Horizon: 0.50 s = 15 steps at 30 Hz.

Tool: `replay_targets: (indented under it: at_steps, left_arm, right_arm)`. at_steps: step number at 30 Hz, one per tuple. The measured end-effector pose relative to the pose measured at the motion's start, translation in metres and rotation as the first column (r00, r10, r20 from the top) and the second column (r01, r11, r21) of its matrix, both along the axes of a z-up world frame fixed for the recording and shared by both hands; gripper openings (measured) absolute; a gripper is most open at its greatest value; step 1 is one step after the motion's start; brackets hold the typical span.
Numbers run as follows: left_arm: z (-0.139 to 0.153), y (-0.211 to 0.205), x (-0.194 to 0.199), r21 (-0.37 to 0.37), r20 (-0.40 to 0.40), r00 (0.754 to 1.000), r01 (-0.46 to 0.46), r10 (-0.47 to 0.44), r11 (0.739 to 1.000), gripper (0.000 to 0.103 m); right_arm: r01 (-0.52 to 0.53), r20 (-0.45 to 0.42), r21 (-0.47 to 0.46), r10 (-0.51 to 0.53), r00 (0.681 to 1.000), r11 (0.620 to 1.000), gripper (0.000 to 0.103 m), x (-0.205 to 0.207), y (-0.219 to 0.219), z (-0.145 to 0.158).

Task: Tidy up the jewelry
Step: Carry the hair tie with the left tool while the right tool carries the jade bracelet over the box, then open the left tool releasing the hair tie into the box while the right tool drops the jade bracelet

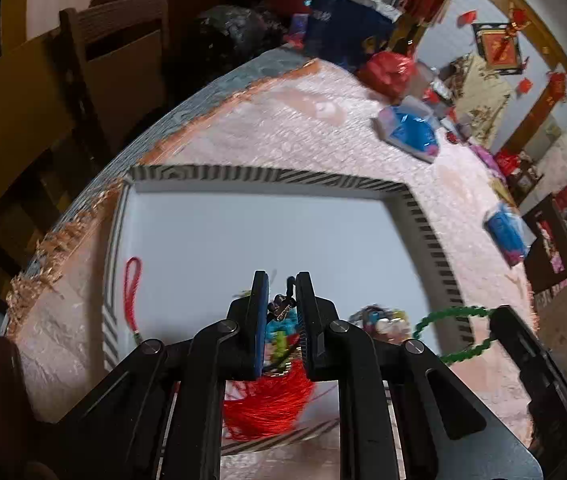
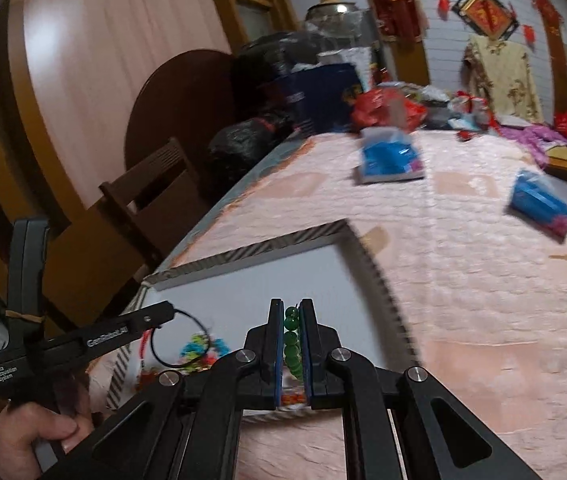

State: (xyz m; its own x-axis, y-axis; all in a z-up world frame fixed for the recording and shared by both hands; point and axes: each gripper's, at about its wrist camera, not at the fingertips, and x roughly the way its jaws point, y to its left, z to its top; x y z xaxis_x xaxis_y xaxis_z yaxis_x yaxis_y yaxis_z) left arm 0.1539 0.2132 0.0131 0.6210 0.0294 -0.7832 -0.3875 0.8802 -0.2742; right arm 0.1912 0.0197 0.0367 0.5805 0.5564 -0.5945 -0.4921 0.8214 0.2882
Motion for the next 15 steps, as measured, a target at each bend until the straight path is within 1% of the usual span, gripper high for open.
replay_targets:
  at_steps: [3, 7, 11, 12, 15]
  left_arm:
    - [-0.009, 0.003, 0.0, 0.013, -0.041, 0.999, -0.035, 0.035, 0.999, 0.012]
    - [-0.015, 0.011, -0.001, 0.037, -0.077, 0.993, -0.083, 0.085, 0.996, 0.012]
    - [-0.022, 0.012, 0.001, 0.034, -0.105, 0.991, -0.085, 0.089, 0.996, 0.012]
    - [-0.023, 0.011, 0.003, 0.039, -0.109, 0.99, -0.085, 0.088, 0.996, 0.012]
    - [-0.022, 0.011, 0.004, 0.031, -0.11, 0.99, -0.087, 0.089, 0.996, 0.012]
  right_arm:
    - [-0.057, -0.032, 0.026, 0.058, 0.998, 0.998, 0.007, 0.001, 0.019, -0.01]
    - [-0.09, -0.065, 0.049, 0.093, 0.993, 0.995, 0.007, 0.005, 0.031, -0.022]
    - [-0.059, -0.123, 0.028, 0.062, 0.99, 0.998, 0.007, 0.019, 0.03, -0.045]
    - [-0.049, -0.15, 0.028, 0.053, 0.987, 0.998, 0.007, 0.023, 0.027, -0.053]
    - [-0.021, -0.17, 0.011, 0.022, 0.985, 1.0, 0.007, 0.029, 0.021, -0.064]
